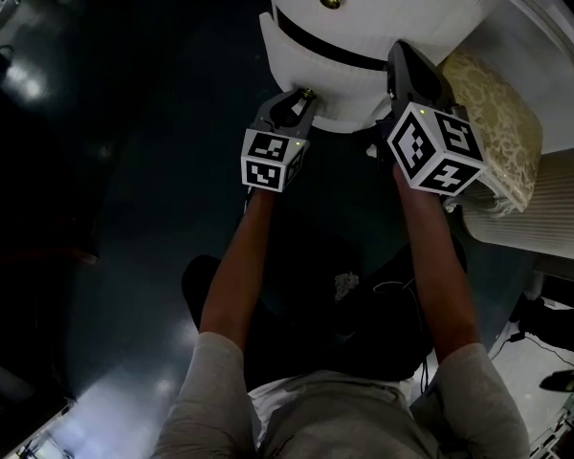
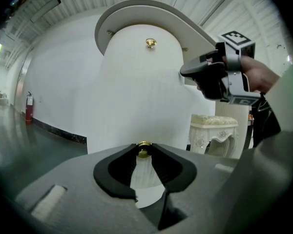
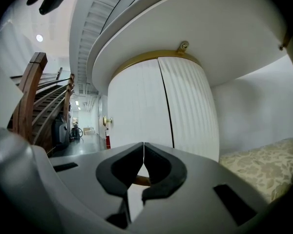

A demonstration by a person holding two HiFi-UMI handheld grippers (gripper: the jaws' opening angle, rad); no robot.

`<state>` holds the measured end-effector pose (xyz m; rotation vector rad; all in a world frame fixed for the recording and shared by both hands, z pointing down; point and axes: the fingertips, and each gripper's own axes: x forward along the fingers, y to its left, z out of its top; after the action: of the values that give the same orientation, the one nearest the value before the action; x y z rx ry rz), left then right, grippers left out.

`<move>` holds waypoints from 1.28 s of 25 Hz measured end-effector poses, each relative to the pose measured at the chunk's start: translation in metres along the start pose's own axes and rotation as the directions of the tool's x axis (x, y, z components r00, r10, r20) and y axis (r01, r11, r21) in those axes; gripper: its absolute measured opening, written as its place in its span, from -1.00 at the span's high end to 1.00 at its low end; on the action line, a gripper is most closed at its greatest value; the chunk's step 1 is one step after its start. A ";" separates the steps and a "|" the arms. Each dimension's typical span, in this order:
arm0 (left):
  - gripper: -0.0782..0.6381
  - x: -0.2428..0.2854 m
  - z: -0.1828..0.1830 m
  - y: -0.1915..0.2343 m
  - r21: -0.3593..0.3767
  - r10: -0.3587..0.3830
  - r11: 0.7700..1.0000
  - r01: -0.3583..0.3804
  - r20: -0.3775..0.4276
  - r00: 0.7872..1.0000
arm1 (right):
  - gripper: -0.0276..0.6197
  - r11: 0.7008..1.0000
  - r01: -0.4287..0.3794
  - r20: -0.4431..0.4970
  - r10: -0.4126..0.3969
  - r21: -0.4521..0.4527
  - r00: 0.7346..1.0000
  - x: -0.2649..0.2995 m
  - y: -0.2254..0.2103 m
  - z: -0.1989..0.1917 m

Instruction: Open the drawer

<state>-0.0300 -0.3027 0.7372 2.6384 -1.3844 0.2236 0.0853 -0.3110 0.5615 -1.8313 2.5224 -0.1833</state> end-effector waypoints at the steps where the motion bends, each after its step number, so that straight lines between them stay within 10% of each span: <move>1: 0.49 -0.001 -0.001 0.000 -0.003 0.001 1.000 -0.001 -0.001 1.000 | 0.87 1.000 -0.006 -0.013 0.006 0.003 1.000 -0.001 0.001 -0.004; 32: 0.49 -0.041 -0.010 -0.009 -0.040 0.033 0.999 -0.034 -0.020 0.999 | 0.87 0.974 -0.221 -0.126 0.225 0.046 0.966 -0.027 0.001 -0.011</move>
<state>-0.0467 -0.2625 0.7384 2.5752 -1.4129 0.2226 0.0916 -0.2836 0.5704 -1.5564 2.7702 -0.3456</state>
